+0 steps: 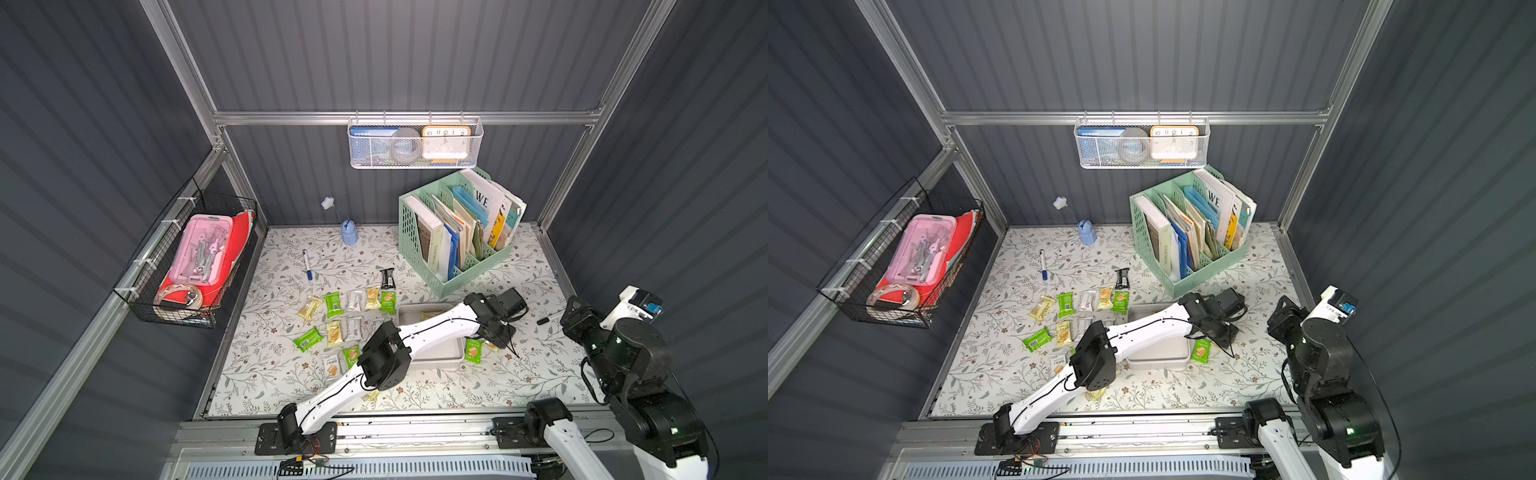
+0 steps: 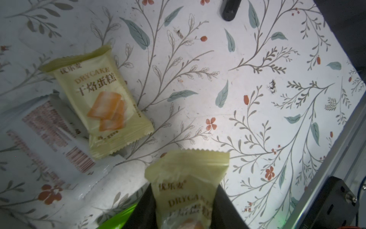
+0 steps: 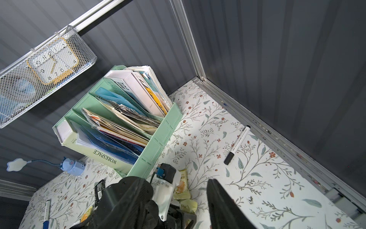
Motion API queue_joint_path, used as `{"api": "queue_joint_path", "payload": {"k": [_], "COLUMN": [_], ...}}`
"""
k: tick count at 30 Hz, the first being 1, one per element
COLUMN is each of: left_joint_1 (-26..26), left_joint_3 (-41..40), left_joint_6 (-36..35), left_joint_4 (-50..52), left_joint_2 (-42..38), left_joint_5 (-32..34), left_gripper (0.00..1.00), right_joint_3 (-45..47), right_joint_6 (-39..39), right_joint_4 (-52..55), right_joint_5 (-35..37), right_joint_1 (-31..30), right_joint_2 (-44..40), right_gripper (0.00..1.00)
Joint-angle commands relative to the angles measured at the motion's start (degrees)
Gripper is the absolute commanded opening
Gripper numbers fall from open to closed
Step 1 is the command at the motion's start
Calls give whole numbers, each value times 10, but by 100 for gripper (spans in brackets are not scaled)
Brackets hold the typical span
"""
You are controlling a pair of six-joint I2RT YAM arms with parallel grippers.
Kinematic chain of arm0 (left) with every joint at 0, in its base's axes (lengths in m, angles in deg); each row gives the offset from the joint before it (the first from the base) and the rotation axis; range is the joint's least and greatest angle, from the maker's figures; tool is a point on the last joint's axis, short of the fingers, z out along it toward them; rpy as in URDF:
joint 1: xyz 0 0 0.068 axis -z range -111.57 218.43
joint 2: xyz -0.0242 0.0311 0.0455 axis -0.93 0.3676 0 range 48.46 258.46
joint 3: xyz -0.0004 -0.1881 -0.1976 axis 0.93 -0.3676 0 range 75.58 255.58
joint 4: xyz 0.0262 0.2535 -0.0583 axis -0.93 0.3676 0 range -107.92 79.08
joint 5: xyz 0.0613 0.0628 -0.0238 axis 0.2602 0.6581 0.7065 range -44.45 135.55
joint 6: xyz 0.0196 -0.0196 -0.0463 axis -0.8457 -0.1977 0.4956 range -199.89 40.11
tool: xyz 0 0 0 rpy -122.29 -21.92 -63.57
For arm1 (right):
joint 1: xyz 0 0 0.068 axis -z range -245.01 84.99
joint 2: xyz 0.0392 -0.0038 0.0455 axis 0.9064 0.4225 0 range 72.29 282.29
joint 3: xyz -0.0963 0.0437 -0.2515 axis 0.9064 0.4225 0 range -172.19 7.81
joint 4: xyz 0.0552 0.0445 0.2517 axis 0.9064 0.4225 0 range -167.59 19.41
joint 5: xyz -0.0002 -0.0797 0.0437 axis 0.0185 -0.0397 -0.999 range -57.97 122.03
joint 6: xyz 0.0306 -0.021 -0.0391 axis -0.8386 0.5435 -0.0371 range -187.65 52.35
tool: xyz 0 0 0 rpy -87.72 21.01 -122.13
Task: Take the cookies out of the storage box
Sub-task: Place the cookie at the center of the board, then pick up the cookie from the storage box.
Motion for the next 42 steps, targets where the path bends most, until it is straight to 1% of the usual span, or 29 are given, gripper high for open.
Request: {"api": "queue_joint_path", "payload": {"k": [1,2,3,4,5,7,8,11,13,14,15,16,18,19,22,24,26,29,31,33,35,37,39,42], "left_joint_1": [1,2,2,2,2,2,2,1,2,2,2,3,6,6,6,6,6,6,3,-5,-17,-34,-55,-94], "left_joint_3": [0,0,1,4,4,-6,-14,-32,-50,-71,-108,-168,-257,-299,-408,-456,-483,-519,-549,-577,-605,-641,-660,-685], "left_joint_6": [-22,-22,-22,-22,-22,-23,-23,-23,-27,-23,-18,-24,-24,-10,10,21,35,49,58,87,124,188,252,359], "left_joint_4": [-6,-4,-1,-3,-4,-6,-5,-6,-37,-57,-101,-159,-234,-252,-342,-392,-413,-424,-434,-433,-432,-408,-369,-288], "left_joint_2": [20,24,28,31,30,23,18,-6,-36,-59,-93,-130,-199,-230,-313,-355,-388,-437,-472,-506,-536,-568,-594,-627], "left_joint_5": [-12,-16,-21,-22,-20,-12,-8,10,30,27,24,29,56,55,86,106,132,212,276,350,397,445,478,495], "left_gripper": [42,42,46,52,57,63,65,66,66,66,66,66,67,67,66,66,66,67,68,70,70,70,70,70], "right_joint_3": [11,11,11,11,11,12,14,15,15,14,12,12,11,10,8,6,4,0,-5,-13,-21,-25,-29,-39], "right_joint_6": [4,4,3,4,5,5,4,3,3,4,6,8,13,16,26,21,10,-13,-38,-53,-63,-72,-84,-89], "right_joint_4": [8,8,8,8,8,8,7,1,-8,-11,-13,-18,-27,-34,-55,-65,-75,-87,-86,-79,-72,-69,-61,-51], "right_joint_5": [1,0,0,0,1,2,2,-4,-12,-16,-20,-23,-26,-30,-63,-86,-118,-174,-188,-191,-205,-231,-249,-264], "right_joint_1": [1,1,1,1,1,1,1,1,1,1,1,1,1,1,0,0,0,1,0,0,-1,-4,-12,-37], "right_joint_2": [-7,-7,-8,-9,-9,-11,-12,-9,-4,-1,2,6,15,21,46,65,86,127,159,191,219,253,283,332], "right_gripper": [54,55,54,55,55,55,55,55,55,55,55,55,54,54,54,53,53,51,50,50,50,49,49,49]}}
